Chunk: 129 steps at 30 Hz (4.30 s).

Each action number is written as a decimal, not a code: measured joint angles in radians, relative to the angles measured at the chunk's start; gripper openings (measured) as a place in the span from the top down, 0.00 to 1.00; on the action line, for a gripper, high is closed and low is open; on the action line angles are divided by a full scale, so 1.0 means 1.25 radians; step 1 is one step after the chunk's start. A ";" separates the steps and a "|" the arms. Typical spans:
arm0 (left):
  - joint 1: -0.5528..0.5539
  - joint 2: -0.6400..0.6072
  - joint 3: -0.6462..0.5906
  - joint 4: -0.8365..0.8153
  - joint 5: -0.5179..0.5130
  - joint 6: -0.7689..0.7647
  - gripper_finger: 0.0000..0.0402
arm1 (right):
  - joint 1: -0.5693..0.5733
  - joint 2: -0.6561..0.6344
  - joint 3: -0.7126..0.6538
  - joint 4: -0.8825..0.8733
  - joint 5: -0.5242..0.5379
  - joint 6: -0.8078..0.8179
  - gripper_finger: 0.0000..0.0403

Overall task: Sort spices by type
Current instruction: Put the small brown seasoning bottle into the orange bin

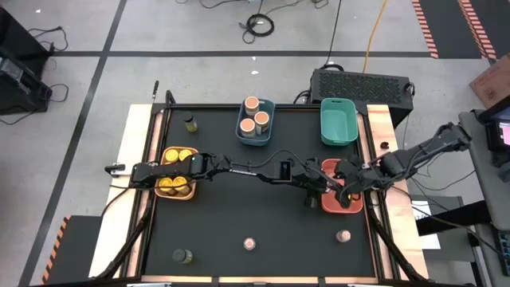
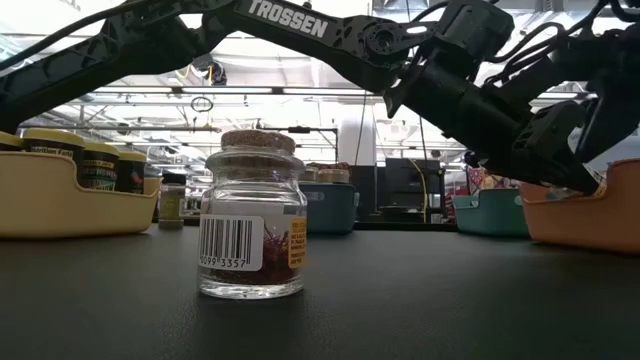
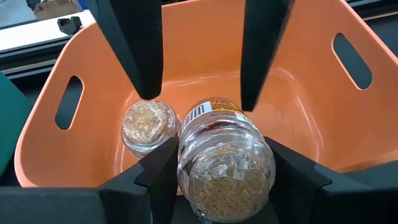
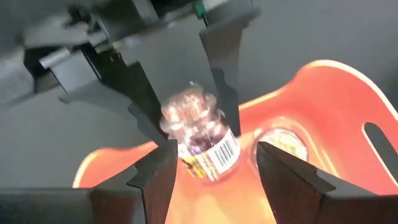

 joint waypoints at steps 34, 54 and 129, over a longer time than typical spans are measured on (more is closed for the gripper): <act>0.000 -0.006 0.005 0.024 0.001 0.039 0.30 | 0.006 0.027 0.001 -0.072 0.001 0.059 0.47; 0.056 -0.371 0.004 -0.677 -0.086 0.018 0.30 | 0.006 0.077 0.160 -0.284 -0.157 0.028 0.47; 0.038 -1.099 -1.190 0.289 -0.164 0.057 0.30 | 0.002 0.539 0.313 -0.439 -0.125 -0.172 0.52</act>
